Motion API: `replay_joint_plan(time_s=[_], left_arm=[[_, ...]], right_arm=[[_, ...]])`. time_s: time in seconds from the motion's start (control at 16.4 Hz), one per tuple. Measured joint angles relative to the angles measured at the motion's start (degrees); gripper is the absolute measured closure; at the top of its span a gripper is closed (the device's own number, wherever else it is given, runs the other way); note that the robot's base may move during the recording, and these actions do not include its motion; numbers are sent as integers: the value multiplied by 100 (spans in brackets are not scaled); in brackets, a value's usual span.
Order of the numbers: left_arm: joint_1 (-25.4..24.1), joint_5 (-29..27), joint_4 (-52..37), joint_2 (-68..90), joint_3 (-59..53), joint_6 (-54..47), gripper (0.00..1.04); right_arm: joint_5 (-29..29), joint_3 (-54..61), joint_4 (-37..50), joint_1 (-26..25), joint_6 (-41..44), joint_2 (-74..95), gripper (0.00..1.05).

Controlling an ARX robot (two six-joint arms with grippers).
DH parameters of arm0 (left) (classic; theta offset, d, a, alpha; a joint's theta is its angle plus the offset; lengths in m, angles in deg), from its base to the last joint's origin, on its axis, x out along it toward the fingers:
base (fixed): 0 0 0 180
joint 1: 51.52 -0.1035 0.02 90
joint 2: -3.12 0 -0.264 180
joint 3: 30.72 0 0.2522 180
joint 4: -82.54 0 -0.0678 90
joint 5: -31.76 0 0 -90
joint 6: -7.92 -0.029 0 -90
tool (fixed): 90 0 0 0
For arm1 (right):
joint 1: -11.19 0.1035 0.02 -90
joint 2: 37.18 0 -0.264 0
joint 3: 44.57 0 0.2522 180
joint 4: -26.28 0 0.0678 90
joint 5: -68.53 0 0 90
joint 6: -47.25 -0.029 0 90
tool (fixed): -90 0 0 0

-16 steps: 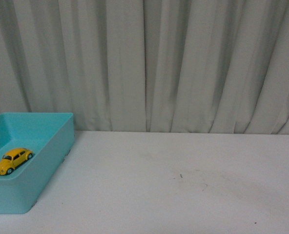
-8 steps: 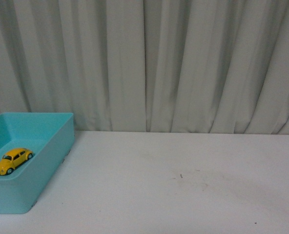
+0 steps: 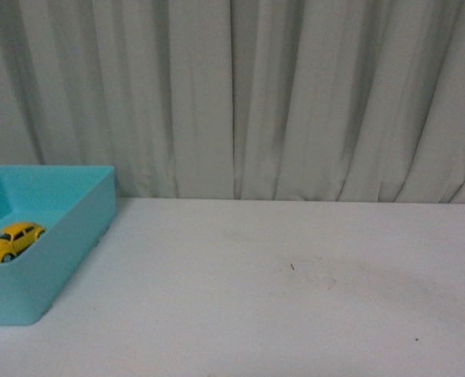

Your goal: Wind up and store yellow beetle toy

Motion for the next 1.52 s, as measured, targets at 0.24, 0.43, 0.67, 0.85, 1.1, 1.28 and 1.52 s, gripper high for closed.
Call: replay_joint_plan(time_s=[0.24,0.43,0.67,0.85,1.1,1.28,1.52], left_arm=[[0,-4,9,0,0,0,7],[0,-11,7,0,-2,11,7],[0,-9,11,0,-2,7,7],[0,-2,11,0,-2,2,7],[0,4,11,0,-2,2,7],[0,-7,35,0,-2,7,7],[0,-4,22,0,-2,4,7]], right_arm=[[-4,-2,0,0,-2,0,7],[-2,0,2,0,0,0,7],[-4,-2,-7,0,-2,0,7],[0,-2,-4,0,-4,0,7],[0,-2,-9,0,-9,0,7],[-17,-2,-28,0,-20,0,7],[0,0,-15,0,-17,0,7]])
